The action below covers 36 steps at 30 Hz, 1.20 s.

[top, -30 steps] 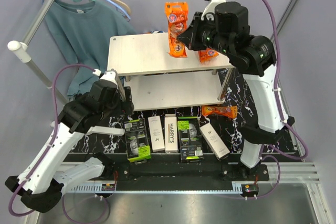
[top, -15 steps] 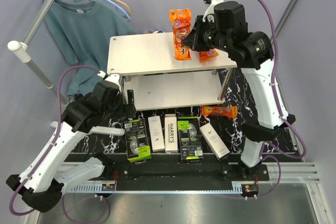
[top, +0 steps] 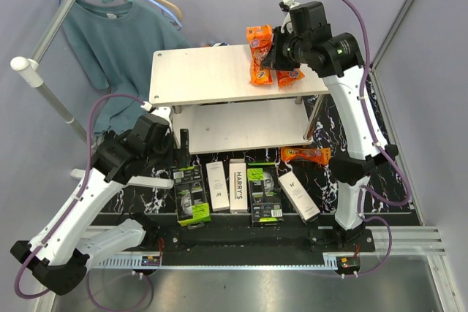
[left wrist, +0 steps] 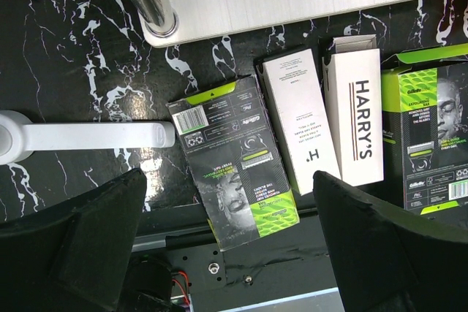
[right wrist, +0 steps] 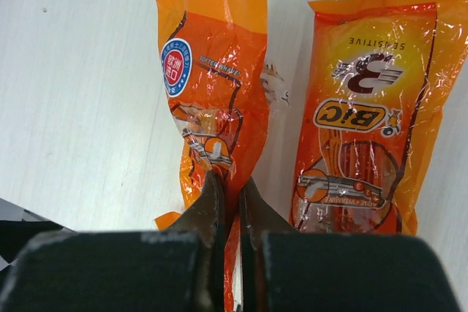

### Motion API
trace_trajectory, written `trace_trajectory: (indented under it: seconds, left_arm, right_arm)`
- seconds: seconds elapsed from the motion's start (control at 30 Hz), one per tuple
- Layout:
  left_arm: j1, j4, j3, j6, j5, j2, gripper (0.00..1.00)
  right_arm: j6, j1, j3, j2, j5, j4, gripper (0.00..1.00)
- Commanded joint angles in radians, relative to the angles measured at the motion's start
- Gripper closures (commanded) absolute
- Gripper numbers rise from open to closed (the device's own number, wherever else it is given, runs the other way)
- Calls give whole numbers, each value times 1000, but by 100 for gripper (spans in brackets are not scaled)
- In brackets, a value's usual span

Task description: Place and organize the shaving razors onto the shelf

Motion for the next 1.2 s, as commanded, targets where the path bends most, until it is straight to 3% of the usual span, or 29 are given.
trace_trajectory:
  seconds: [0.0, 0.4, 0.53, 0.7, 1.17]
  left_arm:
    - [0, 21, 8, 22, 10, -2, 1]
    - [0, 21, 0, 7, 21, 2, 1]
    - [-2, 21, 2, 5, 25, 1, 1]
    - [0, 21, 0, 2, 31, 2, 1]
    - [-3, 18, 3, 15, 56, -4, 1]
  right_arm:
    - [-29, -21, 17, 2, -54, -12, 98]
    - [-17, -41, 5, 17, -94, -26, 86]
    - [-10, -49, 17, 17, -100, -28, 73]
    - [-6, -55, 16, 10, -105, -28, 69]
    - [35, -55, 51, -36, -100, 14, 34]
